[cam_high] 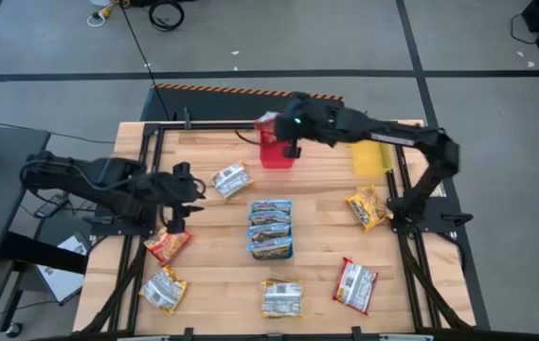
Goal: Sort Maruchan noodles
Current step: Put the red noodle pack into the red bin
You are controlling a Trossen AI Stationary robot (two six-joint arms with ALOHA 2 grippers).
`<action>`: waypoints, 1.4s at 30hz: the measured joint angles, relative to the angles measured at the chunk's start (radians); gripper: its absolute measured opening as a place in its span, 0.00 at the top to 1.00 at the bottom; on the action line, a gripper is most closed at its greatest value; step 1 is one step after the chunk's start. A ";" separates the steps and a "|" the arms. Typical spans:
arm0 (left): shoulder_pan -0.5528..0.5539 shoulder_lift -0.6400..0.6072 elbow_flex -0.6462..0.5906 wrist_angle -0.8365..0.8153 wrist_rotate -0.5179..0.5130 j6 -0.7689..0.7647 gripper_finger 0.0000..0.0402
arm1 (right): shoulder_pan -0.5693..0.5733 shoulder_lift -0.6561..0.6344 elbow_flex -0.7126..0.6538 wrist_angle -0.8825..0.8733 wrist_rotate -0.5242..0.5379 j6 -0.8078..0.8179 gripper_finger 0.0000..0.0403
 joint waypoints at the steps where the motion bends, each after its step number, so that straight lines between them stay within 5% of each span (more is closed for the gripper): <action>1: -0.005 -0.003 -0.027 0.012 -0.026 -0.001 0.64 | -0.015 0.040 0.048 -0.054 -0.009 0.017 0.91; 9: -0.007 -0.011 -0.198 0.233 -0.069 -0.009 0.65 | -0.088 0.379 0.367 -0.397 -0.072 0.024 0.91; 16: -0.007 -0.011 -0.259 0.292 -0.068 -0.058 0.65 | -0.097 0.552 0.476 -0.533 -0.061 -0.024 0.91; 33: -0.009 -0.010 -0.260 0.301 -0.065 -0.060 0.65 | -0.138 0.685 0.466 -0.382 -0.008 0.017 0.90; 42: -0.009 -0.010 -0.260 0.302 -0.064 -0.059 0.65 | -0.142 0.689 0.461 -0.289 0.036 0.094 0.76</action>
